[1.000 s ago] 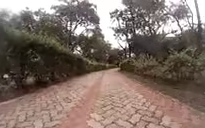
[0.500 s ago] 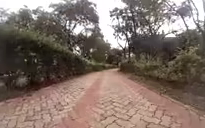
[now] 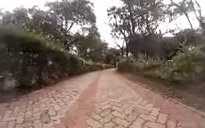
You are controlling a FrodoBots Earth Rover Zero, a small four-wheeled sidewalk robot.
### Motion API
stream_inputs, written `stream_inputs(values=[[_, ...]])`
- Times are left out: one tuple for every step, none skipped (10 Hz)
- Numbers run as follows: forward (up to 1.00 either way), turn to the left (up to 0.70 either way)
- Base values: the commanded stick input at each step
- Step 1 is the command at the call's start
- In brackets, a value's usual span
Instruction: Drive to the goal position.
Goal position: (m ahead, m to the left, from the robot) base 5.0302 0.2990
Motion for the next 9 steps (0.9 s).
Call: stream_inputs(values=[[0.7,-0.24],[0.7,-0.34],[0.7,-0.35],[0.7,0.0],[0.7,0.0],[0.7,0.0],[0.7,0.0],[0.7,0.0],[0.7,0.0]])
